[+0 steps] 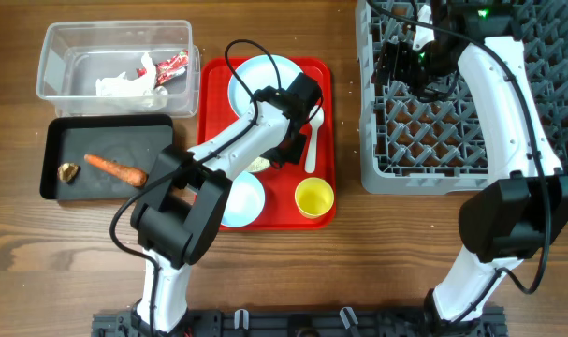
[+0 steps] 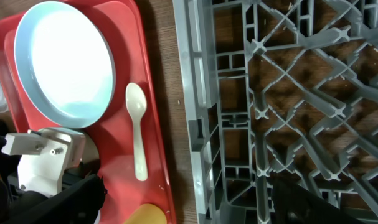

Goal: Sort waste into correct bins and load items into the dishwasher rack

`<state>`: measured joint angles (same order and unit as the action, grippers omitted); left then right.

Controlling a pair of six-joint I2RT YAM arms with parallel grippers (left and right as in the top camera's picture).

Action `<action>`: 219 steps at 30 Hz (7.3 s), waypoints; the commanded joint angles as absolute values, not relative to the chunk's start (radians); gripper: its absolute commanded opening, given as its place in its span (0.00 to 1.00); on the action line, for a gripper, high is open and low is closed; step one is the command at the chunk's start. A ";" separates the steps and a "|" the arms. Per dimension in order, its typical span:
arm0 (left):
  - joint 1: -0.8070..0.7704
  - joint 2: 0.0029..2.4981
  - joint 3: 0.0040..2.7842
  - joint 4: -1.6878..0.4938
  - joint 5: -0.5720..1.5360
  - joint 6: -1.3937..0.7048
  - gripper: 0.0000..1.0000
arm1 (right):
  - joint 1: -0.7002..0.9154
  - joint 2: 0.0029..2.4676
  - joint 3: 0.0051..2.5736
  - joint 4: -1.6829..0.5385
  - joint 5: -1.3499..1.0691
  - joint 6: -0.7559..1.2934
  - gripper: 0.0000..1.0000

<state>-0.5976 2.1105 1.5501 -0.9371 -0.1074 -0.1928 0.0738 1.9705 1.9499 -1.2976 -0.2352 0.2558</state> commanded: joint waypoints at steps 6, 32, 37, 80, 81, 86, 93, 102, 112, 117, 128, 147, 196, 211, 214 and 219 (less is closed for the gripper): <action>-0.538 2.101 1.674 -1.036 -0.119 -0.196 0.04 | 0.075 1.945 1.943 -1.299 -0.247 0.236 0.89; 0.341 1.851 1.641 -1.342 0.756 0.295 0.04 | 0.075 1.945 1.943 -1.299 -0.248 0.237 0.89; 0.511 1.851 1.498 -1.308 1.024 0.502 0.04 | 0.075 1.945 1.943 -1.298 -0.271 0.239 0.89; 0.762 1.853 1.312 -0.957 1.576 0.222 0.04 | 0.075 1.945 1.943 -1.321 -0.289 0.235 0.90; 0.762 1.853 1.312 -0.957 1.576 0.206 0.04 | 0.075 1.945 1.942 -1.321 -0.289 0.235 0.89; 0.762 1.853 1.312 -0.974 1.576 -0.070 0.04 | 0.075 1.945 1.942 -1.326 -0.289 0.236 0.89; 0.757 1.851 1.313 -0.949 1.575 -0.060 0.04 | 0.075 1.945 1.942 -1.327 -0.289 0.236 0.89; 0.701 1.795 1.349 -0.854 1.576 -0.180 0.04 | 0.075 1.945 1.943 -1.333 -0.289 0.220 0.90; 0.344 1.642 1.349 -0.489 1.248 -0.360 0.04 | 0.075 1.945 1.943 -1.327 -0.285 0.209 0.90; -0.060 1.634 1.349 -0.485 0.620 -0.283 0.04 | 0.075 1.945 1.942 -1.324 -0.285 0.200 0.89; -0.516 1.731 1.348 -0.635 -0.151 -0.160 0.04 | 0.075 1.945 1.942 -1.305 -0.286 0.202 0.89; -0.527 1.894 1.348 -0.726 -0.155 -0.164 0.41 | 0.088 1.945 1.942 -1.295 -0.290 0.202 0.90; 0.214 1.715 1.489 -0.902 0.037 -0.453 1.00 | 0.619 2.316 1.946 -0.987 -0.329 0.542 0.04; 0.214 1.715 1.489 -0.892 0.037 -0.453 1.00 | 0.306 1.865 1.946 -1.010 0.616 0.410 0.04; 0.214 1.715 1.489 -0.892 0.037 -0.453 1.00 | 0.237 1.877 1.942 -0.970 0.717 0.352 0.04; 0.214 1.715 1.489 -0.891 0.037 -0.453 1.00 | 0.174 1.910 1.941 -0.729 0.788 0.086 0.04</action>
